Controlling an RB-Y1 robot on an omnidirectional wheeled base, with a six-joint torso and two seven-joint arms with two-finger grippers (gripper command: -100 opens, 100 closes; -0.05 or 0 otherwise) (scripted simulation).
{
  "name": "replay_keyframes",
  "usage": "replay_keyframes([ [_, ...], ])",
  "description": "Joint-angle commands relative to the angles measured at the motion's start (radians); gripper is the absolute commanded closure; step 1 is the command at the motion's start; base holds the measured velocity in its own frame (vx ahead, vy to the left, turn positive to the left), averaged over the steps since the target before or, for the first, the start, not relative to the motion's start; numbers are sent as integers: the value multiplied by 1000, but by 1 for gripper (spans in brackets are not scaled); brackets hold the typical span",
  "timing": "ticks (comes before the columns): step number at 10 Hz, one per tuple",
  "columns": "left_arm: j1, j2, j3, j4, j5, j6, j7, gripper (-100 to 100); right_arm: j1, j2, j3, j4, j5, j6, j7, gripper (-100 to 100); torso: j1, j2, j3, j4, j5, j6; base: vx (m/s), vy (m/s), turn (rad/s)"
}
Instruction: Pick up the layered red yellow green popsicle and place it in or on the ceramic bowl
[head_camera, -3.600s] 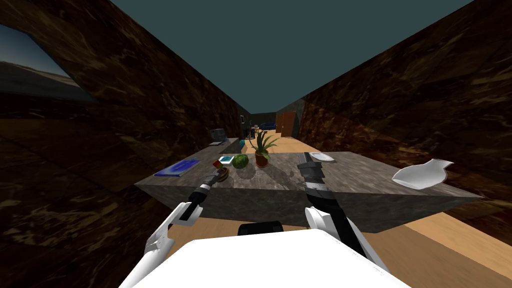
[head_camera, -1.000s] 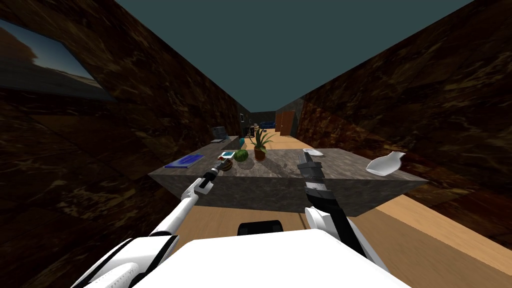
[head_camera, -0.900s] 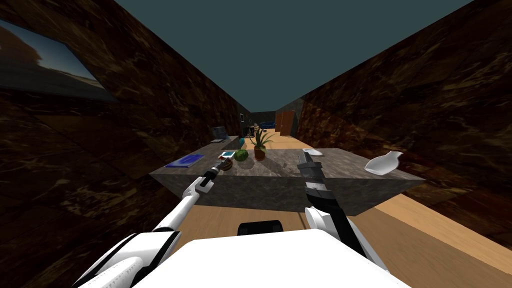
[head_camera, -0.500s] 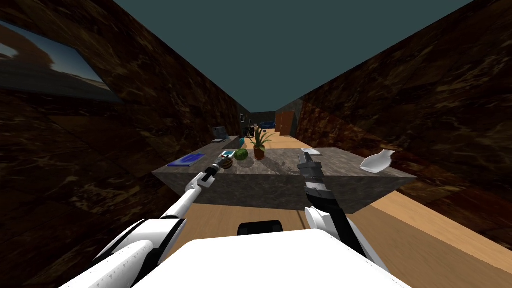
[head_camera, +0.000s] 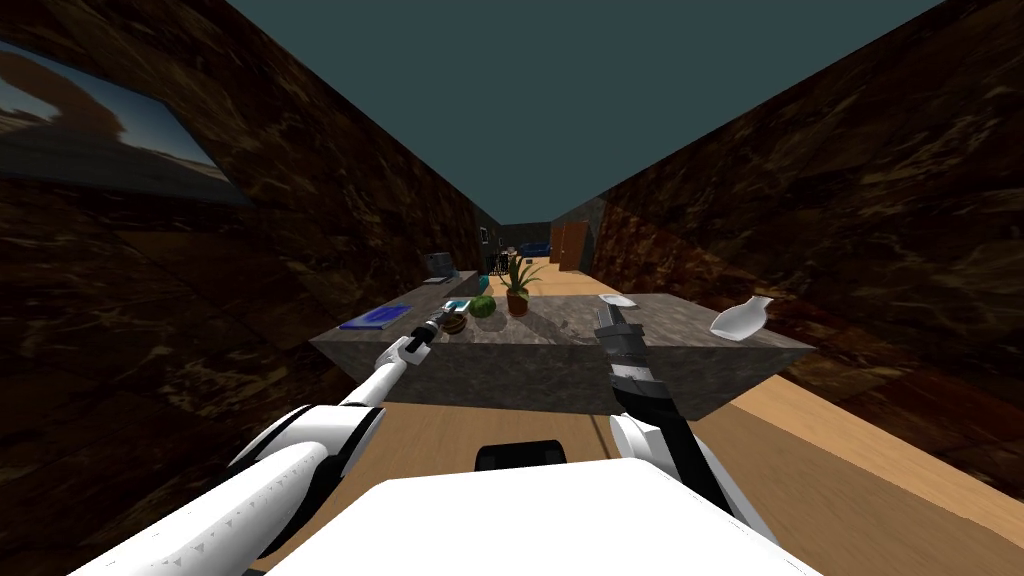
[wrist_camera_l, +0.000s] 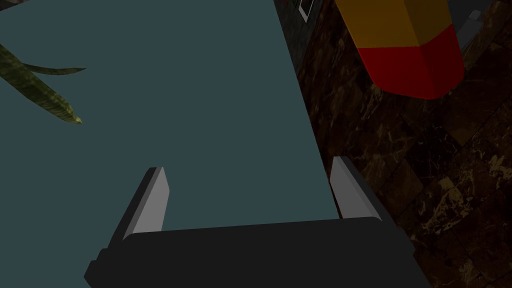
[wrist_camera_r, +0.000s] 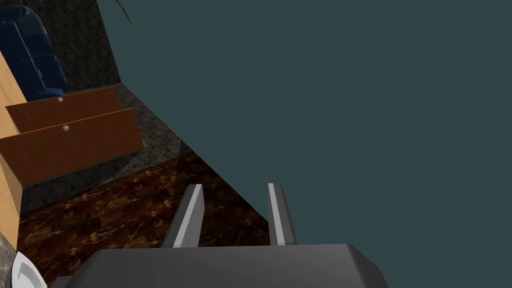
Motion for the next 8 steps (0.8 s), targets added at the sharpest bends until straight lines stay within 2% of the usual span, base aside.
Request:
replay_keyframes([
  [1,-23,3,-5,33,1,10,4,-100,0,0,0,0,0,0,0,0,0,0,0,0,0,0,-45,3,1],
  [2,-15,3,-3,19,1,6,3,-100,0,0,0,0,0,0,0,0,1,-2,-1,-1,0,0,-13,2,-1],
  [3,-16,3,-4,20,1,8,4,0,0,0,0,0,0,0,0,0,1,-4,-2,-1,0,0,0,0,0],
  [8,-16,3,-4,20,1,8,4,0,0,0,0,0,0,0,0,0,1,-6,-4,-2,0,0,0,0,0],
])
